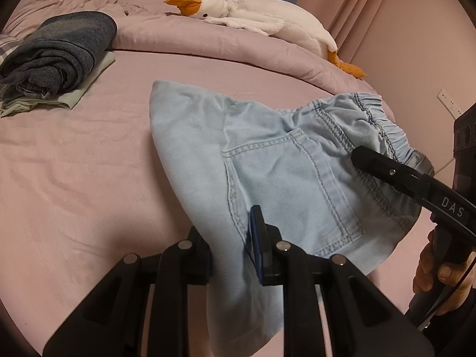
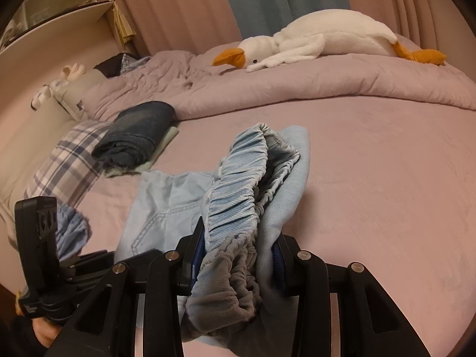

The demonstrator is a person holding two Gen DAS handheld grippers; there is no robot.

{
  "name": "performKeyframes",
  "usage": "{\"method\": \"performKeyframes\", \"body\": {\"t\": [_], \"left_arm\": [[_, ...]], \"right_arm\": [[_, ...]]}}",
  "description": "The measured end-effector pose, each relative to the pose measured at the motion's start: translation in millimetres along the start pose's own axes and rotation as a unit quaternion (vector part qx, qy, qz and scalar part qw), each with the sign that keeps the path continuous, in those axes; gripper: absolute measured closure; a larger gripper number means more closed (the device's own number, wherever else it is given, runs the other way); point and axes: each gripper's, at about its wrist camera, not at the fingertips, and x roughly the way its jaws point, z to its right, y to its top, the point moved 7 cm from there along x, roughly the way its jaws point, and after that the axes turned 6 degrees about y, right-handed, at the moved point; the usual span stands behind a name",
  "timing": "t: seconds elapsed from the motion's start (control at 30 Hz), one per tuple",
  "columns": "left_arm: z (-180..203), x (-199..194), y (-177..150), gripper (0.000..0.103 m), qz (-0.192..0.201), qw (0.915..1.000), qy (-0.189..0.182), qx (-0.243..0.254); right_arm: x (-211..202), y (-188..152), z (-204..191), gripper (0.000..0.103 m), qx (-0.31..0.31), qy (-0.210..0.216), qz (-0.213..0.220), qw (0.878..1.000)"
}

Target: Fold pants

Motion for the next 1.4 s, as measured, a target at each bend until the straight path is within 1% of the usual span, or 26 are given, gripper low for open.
{"method": "performKeyframes", "body": {"t": [0.3,0.67,0.77,0.83,0.87,0.9,0.93,0.97,1.07,1.13,1.4], "left_arm": [[-5,14,4,0.085,-0.011,0.9999,0.005,0.003],[-8,28,2,0.084,-0.027,0.9996,0.013,0.002],[-11,31,0,0.083,-0.032,0.9994,0.017,0.001],[-13,32,0,0.077,-0.033,0.9993,0.020,-0.002],[-14,32,0,0.077,-0.034,0.9992,0.022,-0.004],[-14,33,0,0.077,-0.035,0.9991,0.022,-0.005],[-14,33,0,0.076,-0.035,0.9991,0.022,-0.005],[-14,33,0,0.076,-0.035,0.9991,0.023,-0.004],[-14,32,-1,0.074,-0.034,0.9990,0.028,0.000],[-15,31,-2,0.073,-0.033,0.9990,0.031,0.000],[-15,21,-8,0.073,-0.027,0.9988,0.041,0.005]], "right_arm": [[11,1,7,0.063,0.007,0.000,-0.006,1.000],[29,-3,20,0.063,0.031,-0.001,-0.032,0.999],[33,-6,28,0.063,0.040,-0.003,-0.045,0.998],[36,-9,36,0.062,0.052,-0.004,-0.052,0.997],[37,-10,40,0.062,0.059,-0.002,-0.056,0.997],[39,-12,45,0.060,0.068,-0.001,-0.061,0.996],[39,-14,49,0.056,0.075,-0.001,-0.064,0.995],[40,-16,53,0.053,0.083,-0.001,-0.068,0.994],[38,-19,58,0.050,0.097,0.005,-0.072,0.993],[35,-20,59,0.045,0.098,0.000,-0.072,0.993],[28,-21,62,0.045,0.095,-0.005,-0.070,0.993]]}}
